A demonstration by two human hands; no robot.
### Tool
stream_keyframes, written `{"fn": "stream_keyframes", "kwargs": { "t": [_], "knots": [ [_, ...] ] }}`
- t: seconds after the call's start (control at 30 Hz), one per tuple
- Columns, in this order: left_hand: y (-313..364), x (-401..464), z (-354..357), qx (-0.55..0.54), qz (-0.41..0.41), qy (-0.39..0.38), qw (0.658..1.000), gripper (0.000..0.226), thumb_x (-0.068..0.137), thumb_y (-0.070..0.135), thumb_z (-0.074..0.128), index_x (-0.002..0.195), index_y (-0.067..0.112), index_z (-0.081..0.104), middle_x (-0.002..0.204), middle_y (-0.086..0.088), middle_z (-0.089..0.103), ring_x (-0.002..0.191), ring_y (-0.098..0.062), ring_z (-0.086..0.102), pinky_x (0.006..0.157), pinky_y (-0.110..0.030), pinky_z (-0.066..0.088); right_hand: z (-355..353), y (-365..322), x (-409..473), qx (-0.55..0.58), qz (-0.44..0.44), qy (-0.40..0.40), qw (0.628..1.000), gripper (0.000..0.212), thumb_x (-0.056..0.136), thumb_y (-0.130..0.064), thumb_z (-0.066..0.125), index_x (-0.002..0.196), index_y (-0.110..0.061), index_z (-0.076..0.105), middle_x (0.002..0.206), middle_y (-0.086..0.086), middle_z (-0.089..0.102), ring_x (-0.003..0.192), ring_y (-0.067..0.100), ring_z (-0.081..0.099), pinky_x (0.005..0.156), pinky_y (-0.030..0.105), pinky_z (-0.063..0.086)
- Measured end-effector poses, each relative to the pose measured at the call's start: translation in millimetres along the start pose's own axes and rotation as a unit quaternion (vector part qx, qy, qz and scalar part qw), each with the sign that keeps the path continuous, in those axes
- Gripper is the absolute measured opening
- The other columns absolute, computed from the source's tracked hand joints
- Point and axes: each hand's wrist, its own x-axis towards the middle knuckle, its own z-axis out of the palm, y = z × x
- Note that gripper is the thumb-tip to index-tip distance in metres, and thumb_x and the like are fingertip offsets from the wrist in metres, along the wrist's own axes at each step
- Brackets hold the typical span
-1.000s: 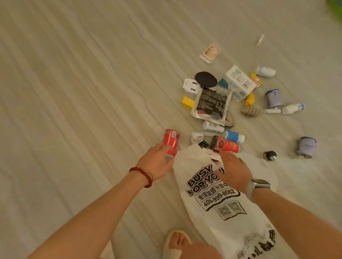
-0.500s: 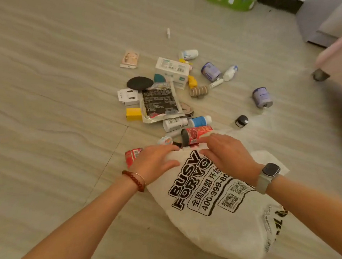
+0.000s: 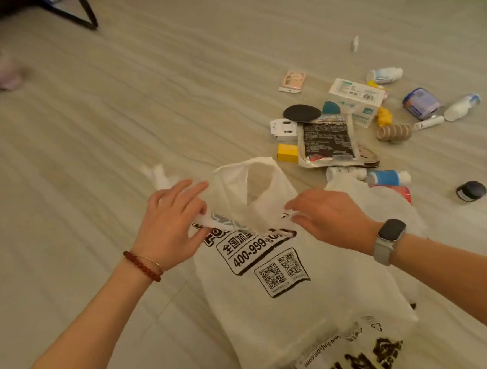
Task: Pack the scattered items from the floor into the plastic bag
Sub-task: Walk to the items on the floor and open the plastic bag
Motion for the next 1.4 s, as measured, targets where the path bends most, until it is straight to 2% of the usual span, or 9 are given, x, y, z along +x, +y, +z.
{"fn": "stream_keyframes", "kwargs": {
  "t": [0.17,0.23,0.33,0.47,0.73,0.87,1.0,1.17,1.4],
  "knots": [
    [30,-20,19,-0.001,0.085,-0.188,0.979,0.062,0.075,0.066,0.020,0.116,0.029,0.048,0.084,0.010,0.072,0.092,-0.011,0.066,0.112,-0.038,0.009,13,-4,-14,0.008,-0.029,-0.133,0.991,0.071,0.082,-0.066,0.010,0.131,-0.028,0.045,0.127,0.001,0.060,0.126,0.021,0.046,0.110,0.047,0.025],
    [39,-12,23,-0.049,0.039,-0.185,0.981,0.071,0.075,0.064,0.010,0.120,0.029,0.051,0.100,0.007,0.069,0.091,-0.013,0.065,0.105,-0.038,0.033,12,10,-18,-0.014,0.061,-0.100,0.993,0.072,0.082,-0.066,0.003,0.139,-0.032,0.031,0.145,-0.004,0.041,0.139,0.021,0.026,0.114,0.054,0.009],
    [48,8,22,-0.062,-0.022,-0.105,0.992,0.055,0.084,0.054,0.037,0.131,0.025,0.041,0.130,-0.003,0.051,0.112,-0.025,0.053,0.077,-0.040,0.050,17,32,-24,0.021,0.239,-0.171,0.956,0.064,0.089,-0.057,0.031,0.144,-0.033,0.009,0.156,0.000,0.016,0.143,0.029,0.009,0.115,0.058,0.009],
    [44,41,39,0.057,-0.019,-0.220,0.974,0.101,0.070,0.068,0.053,0.141,0.036,-0.010,0.153,-0.003,-0.016,0.141,-0.031,-0.010,0.109,-0.062,0.007,23,29,-28,0.200,0.365,-0.200,0.887,0.083,0.086,-0.040,0.057,0.145,-0.013,0.006,0.143,0.017,0.039,0.128,0.032,0.041,0.104,0.035,0.034],
    [10,80,15,-0.090,-0.134,-0.232,0.959,0.088,0.078,0.066,0.044,0.138,0.042,-0.015,0.155,0.004,-0.009,0.143,-0.026,0.002,0.110,-0.055,0.015,-44,-6,6,0.142,0.100,0.004,0.985,0.036,0.091,-0.019,0.051,0.127,-0.017,0.047,0.123,0.004,0.052,0.117,0.016,0.041,0.095,0.020,0.028],
    [-28,96,-19,-0.210,-0.217,-0.266,0.916,0.075,0.084,0.064,0.033,0.144,0.031,0.003,0.139,-0.007,0.046,0.128,-0.029,0.041,0.108,-0.047,0.031,-79,-18,57,0.087,-0.018,0.130,0.988,0.027,0.087,-0.015,0.052,0.113,-0.008,0.057,0.101,0.011,0.060,0.096,0.012,0.038,0.084,0.021,0.029],
    [-67,108,-84,-0.258,-0.262,-0.133,0.921,0.060,0.089,0.060,0.026,0.128,0.018,0.046,0.094,0.000,0.066,0.096,-0.019,0.054,0.091,-0.035,0.040,-122,-31,127,0.063,-0.057,0.222,0.971,0.023,0.089,-0.013,0.052,0.110,-0.006,0.057,0.100,0.012,0.061,0.097,0.016,0.041,0.084,0.024,0.034],
    [-108,110,-171,-0.126,-0.268,0.053,0.954,0.053,0.088,0.057,0.032,0.116,0.020,0.057,0.114,-0.005,0.065,0.103,-0.026,0.058,0.094,-0.040,0.043,-183,-59,195,0.065,-0.109,0.400,0.908,0.019,0.085,-0.015,0.050,0.096,-0.001,0.058,0.087,0.017,0.060,0.084,0.017,0.040,0.068,0.025,0.038],
    [-101,82,-200,-0.061,-0.146,0.184,0.970,0.069,0.078,0.062,0.013,0.122,0.025,0.053,0.130,0.001,0.054,0.132,-0.021,0.036,0.110,-0.053,0.024,-196,-82,194,0.104,-0.191,0.519,0.826,0.017,0.084,-0.010,0.056,0.095,-0.011,0.043,0.101,0.010,0.051,0.095,0.020,0.045,0.092,0.010,0.032]
  ]
}}
